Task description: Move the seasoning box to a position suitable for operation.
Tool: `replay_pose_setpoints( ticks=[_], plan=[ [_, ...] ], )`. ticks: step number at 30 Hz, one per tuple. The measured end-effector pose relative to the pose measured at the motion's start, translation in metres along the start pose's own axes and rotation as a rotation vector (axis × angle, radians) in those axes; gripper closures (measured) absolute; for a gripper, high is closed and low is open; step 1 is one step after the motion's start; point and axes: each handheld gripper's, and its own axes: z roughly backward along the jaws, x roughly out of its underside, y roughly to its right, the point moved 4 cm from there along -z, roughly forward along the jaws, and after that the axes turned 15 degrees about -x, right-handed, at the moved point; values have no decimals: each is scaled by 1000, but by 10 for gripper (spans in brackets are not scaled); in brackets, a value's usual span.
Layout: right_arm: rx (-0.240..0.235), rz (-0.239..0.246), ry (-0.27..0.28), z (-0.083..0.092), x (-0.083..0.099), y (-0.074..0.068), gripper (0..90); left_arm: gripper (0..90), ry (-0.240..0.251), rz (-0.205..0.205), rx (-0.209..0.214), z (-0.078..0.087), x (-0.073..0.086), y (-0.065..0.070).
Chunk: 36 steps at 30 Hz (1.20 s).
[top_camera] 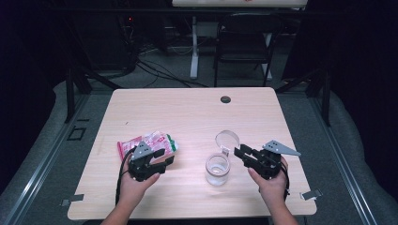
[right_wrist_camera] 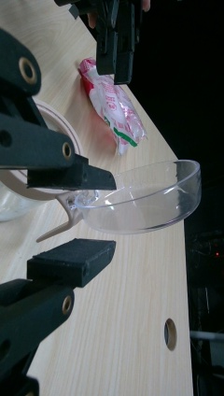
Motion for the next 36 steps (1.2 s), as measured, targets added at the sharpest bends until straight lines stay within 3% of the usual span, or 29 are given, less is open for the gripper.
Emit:
replay_pose_setpoints(
  ticks=[4,8,11,19,36],
  plan=[
    [20,32,-25,8,4,-9,578,494,4,-14,-38,0,3,-9],
    [21,44,-18,15,12,-17,551,481,-3,-25,-42,-3,5,-14],
    [1,66,-28,16,18,-19,549,469,-11,-43,-53,-7,7,-16],
    [19,150,-76,12,28,-16,548,450,-29,-73,-89,-13,11,-15],
    [14,151,-92,9,33,-14,544,438,-49,-94,-133,-19,13,-17]
  ],
)
